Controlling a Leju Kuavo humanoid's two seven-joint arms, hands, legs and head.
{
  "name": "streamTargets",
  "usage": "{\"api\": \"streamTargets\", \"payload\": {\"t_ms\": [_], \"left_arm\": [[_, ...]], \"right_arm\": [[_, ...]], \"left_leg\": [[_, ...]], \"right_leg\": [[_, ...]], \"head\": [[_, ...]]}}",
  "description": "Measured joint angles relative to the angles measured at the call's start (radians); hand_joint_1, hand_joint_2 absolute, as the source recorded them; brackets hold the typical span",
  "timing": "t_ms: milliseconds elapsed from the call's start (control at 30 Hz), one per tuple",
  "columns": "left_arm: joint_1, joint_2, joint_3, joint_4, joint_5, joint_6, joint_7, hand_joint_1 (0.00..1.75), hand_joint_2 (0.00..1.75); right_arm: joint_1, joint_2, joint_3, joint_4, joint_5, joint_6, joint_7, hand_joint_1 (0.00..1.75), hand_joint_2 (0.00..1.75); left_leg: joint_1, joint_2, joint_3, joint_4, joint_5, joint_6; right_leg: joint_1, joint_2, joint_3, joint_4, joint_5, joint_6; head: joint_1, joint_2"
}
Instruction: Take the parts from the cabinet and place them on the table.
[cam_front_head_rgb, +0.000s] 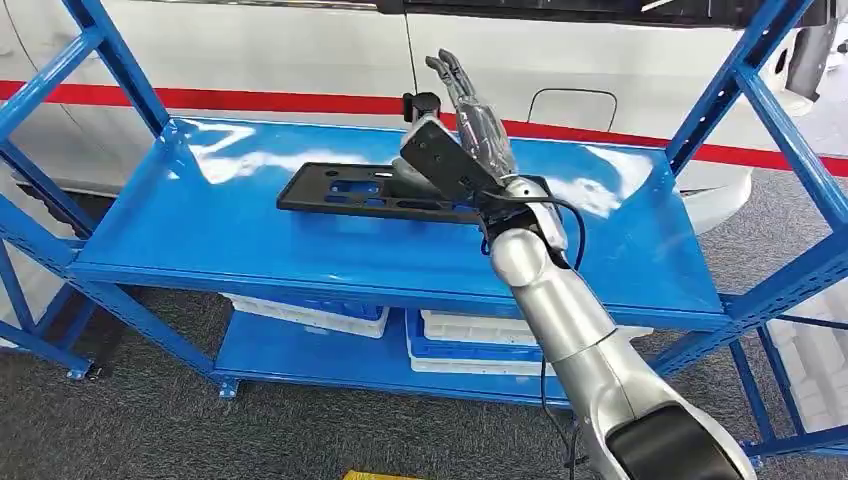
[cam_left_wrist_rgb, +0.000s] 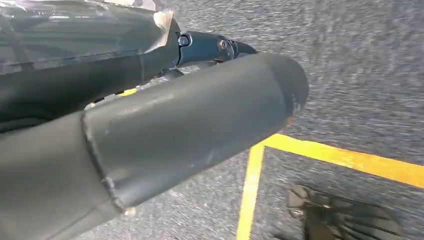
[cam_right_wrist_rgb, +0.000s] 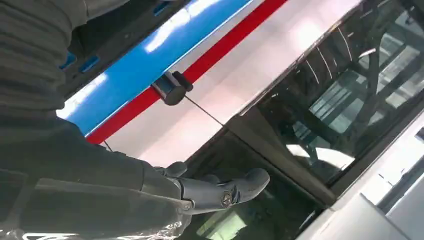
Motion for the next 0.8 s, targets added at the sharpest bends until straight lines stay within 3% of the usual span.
{"api": "streamTargets", "payload": {"t_ms": [200,400,667,767,800], "left_arm": [[0.005,0.001,-0.005,0.001,0.000,0.022,-0.017,0.00,0.00],[0.002,0.001,-0.005,0.001,0.003,0.039,-0.040,0.00,0.00],[0.002,0.001,-0.005,0.001,0.012,0.045,-0.042,0.00,0.00],[0.002,0.000,0.002,0.001,0.033,0.061,-0.054,0.00,0.00],[0.003,-0.001,0.006,0.001,0.043,0.069,-0.056,0.00,0.00]], "right_arm": [[0.058,0.024,0.130,0.012,0.133,0.016,0.004,0.00,1.75],[0.097,0.080,0.278,0.109,0.256,-0.011,0.005,0.00,1.75],[0.101,0.098,0.324,0.160,0.300,-0.025,0.005,0.00,1.75],[0.098,0.119,0.365,0.213,0.429,-0.086,0.018,0.00,1.75],[0.092,0.134,0.380,0.251,0.510,-0.151,0.052,0.00,1.75]], "left_leg": [[0.006,0.001,0.000,0.000,-0.001,-0.002],[0.010,0.000,0.001,0.000,-0.001,-0.004],[0.012,0.000,0.001,0.000,-0.002,-0.005],[0.012,0.000,0.001,0.000,-0.002,-0.005],[0.012,0.000,0.001,0.000,-0.002,-0.005]], "right_leg": [[0.002,0.000,0.000,0.001,-0.001,0.000],[0.005,0.000,-0.001,0.001,-0.003,0.001],[0.006,0.000,0.000,0.002,-0.003,0.001],[0.006,0.000,0.000,0.002,-0.003,0.001],[0.006,0.000,0.000,0.002,-0.003,0.001]], "head": [[0.000,0.000],[0.000,0.000],[0.000,0.000],[0.000,0.000],[0.000,0.000]]}}
